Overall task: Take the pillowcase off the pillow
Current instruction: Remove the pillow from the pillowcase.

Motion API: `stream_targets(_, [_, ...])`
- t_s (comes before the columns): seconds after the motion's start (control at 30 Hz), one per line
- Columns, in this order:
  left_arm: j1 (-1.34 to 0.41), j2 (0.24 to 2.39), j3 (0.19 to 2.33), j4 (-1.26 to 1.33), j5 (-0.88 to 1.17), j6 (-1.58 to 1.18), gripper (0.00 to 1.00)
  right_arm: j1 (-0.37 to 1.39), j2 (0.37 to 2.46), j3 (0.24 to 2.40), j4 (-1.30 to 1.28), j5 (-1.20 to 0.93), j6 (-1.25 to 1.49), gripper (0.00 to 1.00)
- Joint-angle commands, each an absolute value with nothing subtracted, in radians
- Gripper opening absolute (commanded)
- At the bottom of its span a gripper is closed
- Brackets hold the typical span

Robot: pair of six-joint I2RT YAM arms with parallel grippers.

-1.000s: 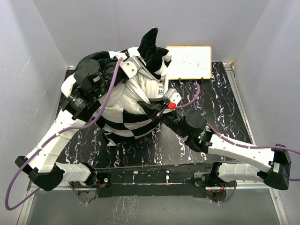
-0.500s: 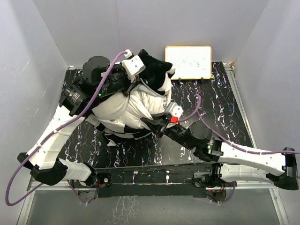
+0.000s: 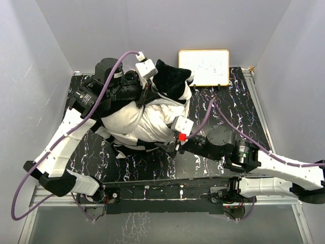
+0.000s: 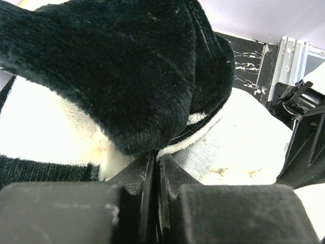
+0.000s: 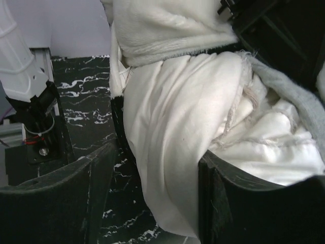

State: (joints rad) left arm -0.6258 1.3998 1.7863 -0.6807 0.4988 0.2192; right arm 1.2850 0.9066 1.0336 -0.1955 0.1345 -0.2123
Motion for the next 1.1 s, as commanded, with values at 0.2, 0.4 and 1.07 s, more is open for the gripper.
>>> stream_targets(0.2, [-0.585, 1.474, 1.684, -0.905, 0.483, 0.204, 0.00, 1.296, 1.054, 1.362, -0.533, 0.072, -0.461, 0.65])
stream_targets(0.4, [-0.585, 1.473, 1.687, -0.902, 0.487, 0.210, 0.00, 1.285, 1.076, 1.547, -0.600, 0.006, -0.473, 0.65])
stream_targets(1.07, [-0.585, 1.470, 1.757, -1.019, 0.558, 0.240, 0.00, 0.923, 1.238, 1.571, -0.668, -0.040, -0.695, 0.76])
